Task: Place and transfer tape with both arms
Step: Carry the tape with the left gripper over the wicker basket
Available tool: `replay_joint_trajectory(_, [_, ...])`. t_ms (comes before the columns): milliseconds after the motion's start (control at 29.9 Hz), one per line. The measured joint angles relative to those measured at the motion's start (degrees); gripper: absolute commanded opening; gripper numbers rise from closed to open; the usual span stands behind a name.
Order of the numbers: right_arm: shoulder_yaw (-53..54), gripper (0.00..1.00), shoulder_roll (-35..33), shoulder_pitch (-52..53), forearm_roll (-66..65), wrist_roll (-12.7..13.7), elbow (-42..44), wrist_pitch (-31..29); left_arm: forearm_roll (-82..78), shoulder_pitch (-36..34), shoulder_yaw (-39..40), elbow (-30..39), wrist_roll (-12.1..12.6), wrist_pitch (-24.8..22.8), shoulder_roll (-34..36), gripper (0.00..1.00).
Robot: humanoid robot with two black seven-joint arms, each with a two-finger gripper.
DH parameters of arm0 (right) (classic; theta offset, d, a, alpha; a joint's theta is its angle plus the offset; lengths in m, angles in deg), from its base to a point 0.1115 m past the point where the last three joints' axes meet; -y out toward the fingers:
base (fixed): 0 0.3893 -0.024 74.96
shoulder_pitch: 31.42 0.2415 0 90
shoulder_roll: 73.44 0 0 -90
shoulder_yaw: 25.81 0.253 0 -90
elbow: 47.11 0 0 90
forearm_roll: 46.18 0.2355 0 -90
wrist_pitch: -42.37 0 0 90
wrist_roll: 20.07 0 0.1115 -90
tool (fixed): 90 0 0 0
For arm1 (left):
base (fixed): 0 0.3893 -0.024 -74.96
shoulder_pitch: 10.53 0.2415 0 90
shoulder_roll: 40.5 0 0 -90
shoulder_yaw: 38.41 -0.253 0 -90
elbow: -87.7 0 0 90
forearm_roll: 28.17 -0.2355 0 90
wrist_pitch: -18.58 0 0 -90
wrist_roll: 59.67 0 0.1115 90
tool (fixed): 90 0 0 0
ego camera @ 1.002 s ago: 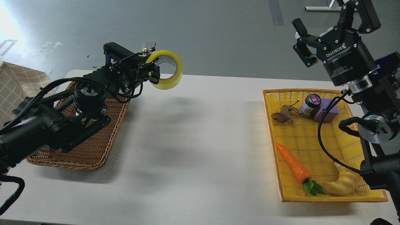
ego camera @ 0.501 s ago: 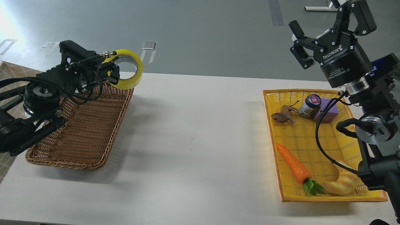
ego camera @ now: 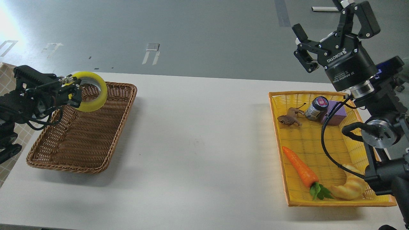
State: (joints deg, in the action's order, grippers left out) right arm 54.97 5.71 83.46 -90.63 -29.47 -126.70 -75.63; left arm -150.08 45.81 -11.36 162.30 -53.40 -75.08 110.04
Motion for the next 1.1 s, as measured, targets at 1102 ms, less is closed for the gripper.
replay_joint_trajectory(1102, [-0.16,1.0,-0.68,-3.41,-0.1,1.68,-4.1,0.0,7.88,6.2,0.03,-12.05,-10.24,6.78,-3.43,0.33])
